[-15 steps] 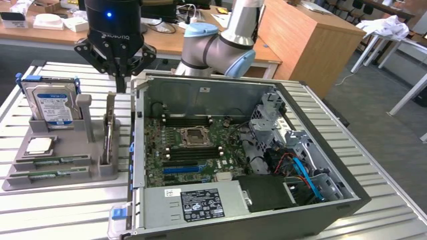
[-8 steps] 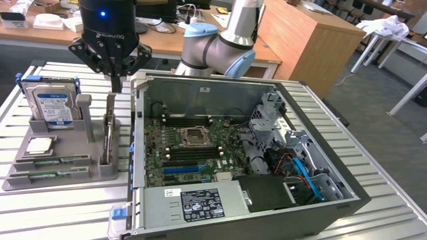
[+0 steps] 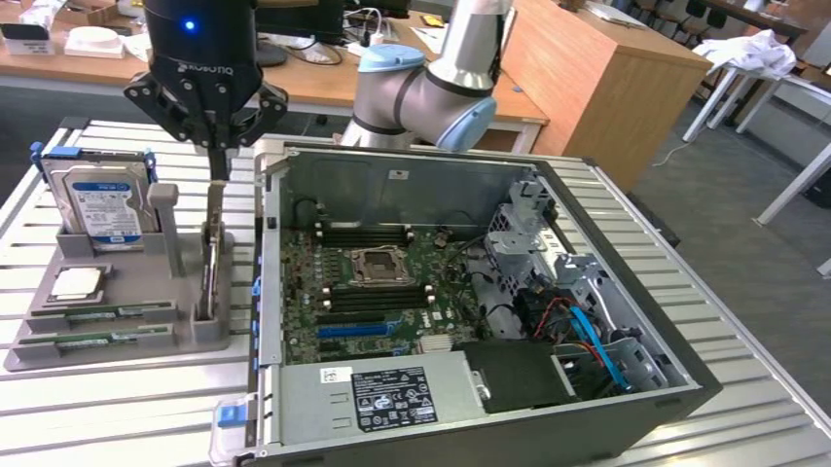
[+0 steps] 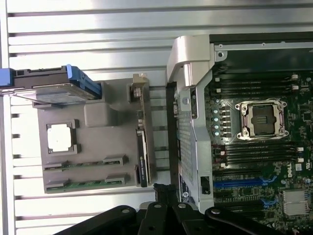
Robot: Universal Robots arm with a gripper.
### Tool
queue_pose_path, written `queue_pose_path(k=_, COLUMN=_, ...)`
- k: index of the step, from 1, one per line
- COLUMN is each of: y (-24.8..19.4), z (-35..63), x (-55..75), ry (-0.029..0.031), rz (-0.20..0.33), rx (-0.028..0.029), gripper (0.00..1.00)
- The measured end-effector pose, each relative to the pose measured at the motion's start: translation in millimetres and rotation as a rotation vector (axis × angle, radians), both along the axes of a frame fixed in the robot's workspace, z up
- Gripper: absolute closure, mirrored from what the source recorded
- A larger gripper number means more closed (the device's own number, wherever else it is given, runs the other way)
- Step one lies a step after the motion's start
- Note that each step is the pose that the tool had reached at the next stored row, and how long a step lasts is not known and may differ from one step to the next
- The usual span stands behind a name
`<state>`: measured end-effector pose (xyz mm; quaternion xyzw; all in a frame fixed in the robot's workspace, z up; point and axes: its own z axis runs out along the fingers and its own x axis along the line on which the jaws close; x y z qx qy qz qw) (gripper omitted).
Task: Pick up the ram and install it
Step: 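Reach for the ram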
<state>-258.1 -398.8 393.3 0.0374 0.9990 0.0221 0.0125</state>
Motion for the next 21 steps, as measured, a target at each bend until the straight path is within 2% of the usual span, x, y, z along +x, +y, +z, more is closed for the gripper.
queue_pose_path(k=21, y=0.0, z=0.0, x=-17.3, ry=0.0000, rz=0.000, rx=0.0000, gripper=0.90)
